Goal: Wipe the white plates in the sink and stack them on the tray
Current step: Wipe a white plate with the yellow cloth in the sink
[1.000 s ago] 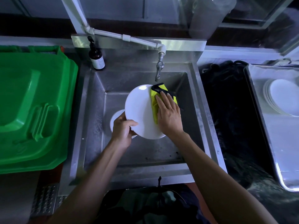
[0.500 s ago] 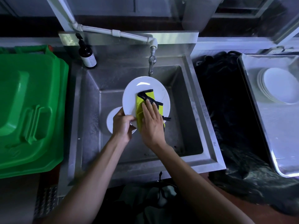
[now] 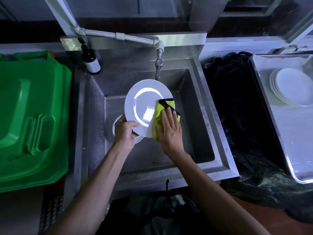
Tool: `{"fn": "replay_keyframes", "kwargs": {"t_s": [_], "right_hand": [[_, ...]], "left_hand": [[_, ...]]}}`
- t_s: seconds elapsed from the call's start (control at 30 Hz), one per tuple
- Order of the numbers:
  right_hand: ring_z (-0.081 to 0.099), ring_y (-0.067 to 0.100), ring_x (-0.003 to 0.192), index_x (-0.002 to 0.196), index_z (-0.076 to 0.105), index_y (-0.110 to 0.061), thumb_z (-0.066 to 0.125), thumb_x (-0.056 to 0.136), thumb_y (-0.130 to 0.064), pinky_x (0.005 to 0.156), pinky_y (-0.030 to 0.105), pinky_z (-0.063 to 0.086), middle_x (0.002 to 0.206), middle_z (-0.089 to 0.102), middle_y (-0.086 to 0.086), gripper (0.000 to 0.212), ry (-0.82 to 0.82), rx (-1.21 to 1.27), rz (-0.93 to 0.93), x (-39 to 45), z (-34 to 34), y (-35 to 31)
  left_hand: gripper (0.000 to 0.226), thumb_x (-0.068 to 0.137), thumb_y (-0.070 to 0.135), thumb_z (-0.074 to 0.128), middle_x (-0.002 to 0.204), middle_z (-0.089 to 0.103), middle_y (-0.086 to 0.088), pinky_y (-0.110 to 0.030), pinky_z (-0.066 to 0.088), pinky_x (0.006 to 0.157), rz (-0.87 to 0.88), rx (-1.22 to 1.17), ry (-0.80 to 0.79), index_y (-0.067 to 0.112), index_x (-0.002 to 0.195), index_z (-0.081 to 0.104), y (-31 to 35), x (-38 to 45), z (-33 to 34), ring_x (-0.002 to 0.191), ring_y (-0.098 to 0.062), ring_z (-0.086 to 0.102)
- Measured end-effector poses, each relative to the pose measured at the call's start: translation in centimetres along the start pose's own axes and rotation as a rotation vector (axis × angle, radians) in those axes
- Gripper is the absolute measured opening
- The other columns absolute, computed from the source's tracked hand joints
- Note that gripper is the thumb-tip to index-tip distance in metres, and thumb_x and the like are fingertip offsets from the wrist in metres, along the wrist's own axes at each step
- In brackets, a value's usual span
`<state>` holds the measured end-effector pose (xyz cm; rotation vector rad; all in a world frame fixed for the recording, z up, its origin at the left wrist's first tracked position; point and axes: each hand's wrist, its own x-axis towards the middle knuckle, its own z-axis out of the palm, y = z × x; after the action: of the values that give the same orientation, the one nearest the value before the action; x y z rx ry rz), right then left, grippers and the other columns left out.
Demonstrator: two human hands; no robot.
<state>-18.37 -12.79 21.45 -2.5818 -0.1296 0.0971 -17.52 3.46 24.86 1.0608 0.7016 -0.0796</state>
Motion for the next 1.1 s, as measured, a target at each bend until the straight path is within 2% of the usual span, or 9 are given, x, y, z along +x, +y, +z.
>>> {"fn": "replay_keyframes", "kwargs": {"t_s": [0.13,0.23,0.33,0.43,0.57,0.67,0.8,0.97,1.1], "right_hand": [[0.000,0.030,0.156,0.159,0.019,-0.010,0.041,0.108,-0.031,0.126,0.043,0.008,0.169,0.005,0.009,0.059,0.066,0.090,0.081,1.1,-0.9,0.4],[0.009,0.027,0.154,0.160,0.015,-0.014,0.043,0.107,-0.033,0.123,0.040,0.014,0.169,0.006,0.007,0.063,0.070,0.278,0.147,2.1,-1.8,1.0],[0.028,0.024,0.146,0.158,0.022,-0.017,0.049,0.104,-0.033,0.115,0.033,0.026,0.164,0.022,0.005,0.062,0.075,0.380,0.188,3.3,-2.9,1.9],[0.041,0.018,0.135,0.154,0.034,-0.020,0.058,0.099,-0.028,0.106,0.025,0.029,0.153,0.039,0.001,0.060,0.084,0.428,0.193,4.2,-3.6,2.4],[0.049,0.017,0.127,0.148,0.043,-0.022,0.064,0.095,-0.025,0.106,0.033,0.038,0.143,0.051,0.002,0.057,0.082,0.472,0.209,4.8,-4.3,2.8],[0.055,0.017,0.120,0.141,0.052,-0.020,0.066,0.093,-0.022,0.105,0.039,0.045,0.133,0.059,-0.001,0.050,0.085,0.510,0.197,5.4,-5.1,3.1],[0.057,0.011,0.104,0.129,0.060,-0.021,0.069,0.090,-0.021,0.095,0.036,0.049,0.115,0.062,-0.008,0.039,0.083,0.482,0.146,6.5,-6.2,3.2],[0.058,0.013,0.099,0.121,0.062,-0.024,0.070,0.090,-0.024,0.088,0.035,0.049,0.107,0.065,-0.007,0.032,0.040,0.440,0.079,7.5,-7.0,3.5],[0.056,0.010,0.095,0.118,0.062,-0.024,0.071,0.088,-0.024,0.084,0.031,0.047,0.103,0.062,-0.012,0.031,0.024,0.396,0.020,8.0,-7.7,3.5]], "left_hand": [[0.041,0.060,-0.002,0.056,0.100,0.070,-0.011,-0.044,0.050,0.078,0.004,0.039,-0.056,0.016,0.092,0.072,0.4,-0.2,-0.3,0.093,-0.032,0.062],[0.046,0.059,-0.002,0.055,0.102,0.069,-0.011,-0.046,0.051,0.078,0.002,0.066,-0.095,0.012,0.100,0.070,0.6,0.0,-0.7,0.093,-0.032,0.062],[0.054,0.059,-0.002,0.055,0.106,0.069,-0.014,-0.046,0.052,0.079,-0.016,0.092,-0.118,0.000,0.112,0.064,0.8,0.2,-1.2,0.095,-0.034,0.062],[0.053,0.060,-0.003,0.055,0.105,0.070,-0.015,-0.047,0.052,0.079,-0.023,0.121,-0.135,-0.001,0.112,0.064,1.1,0.5,-1.6,0.094,-0.035,0.063],[0.047,0.059,-0.004,0.056,0.103,0.072,-0.016,-0.048,0.053,0.078,-0.024,0.189,-0.178,0.005,0.104,0.071,1.8,0.9,-1.9,0.090,-0.035,0.066],[0.043,0.058,-0.003,0.058,0.097,0.070,-0.018,-0.040,0.054,0.070,-0.027,0.267,-0.207,0.001,0.099,0.069,2.4,1.2,-2.0,0.084,-0.036,0.066],[0.040,0.057,-0.001,0.059,0.093,0.072,-0.015,-0.038,0.054,0.069,-0.019,0.389,-0.278,0.002,0.095,0.069,3.3,1.6,-2.1,0.082,-0.032,0.068],[0.038,0.060,0.001,0.060,0.089,0.075,-0.007,-0.034,0.057,0.059,-0.013,0.531,-0.413,0.014,0.092,0.074,4.6,2.2,-2.1,0.079,-0.023,0.072],[0.039,0.062,0.004,0.061,0.097,0.076,-0.008,-0.035,0.057,0.063,0.006,0.645,-0.485,0.017,0.095,0.076,5.5,2.6,-1.6,0.085,-0.022,0.072]]}}
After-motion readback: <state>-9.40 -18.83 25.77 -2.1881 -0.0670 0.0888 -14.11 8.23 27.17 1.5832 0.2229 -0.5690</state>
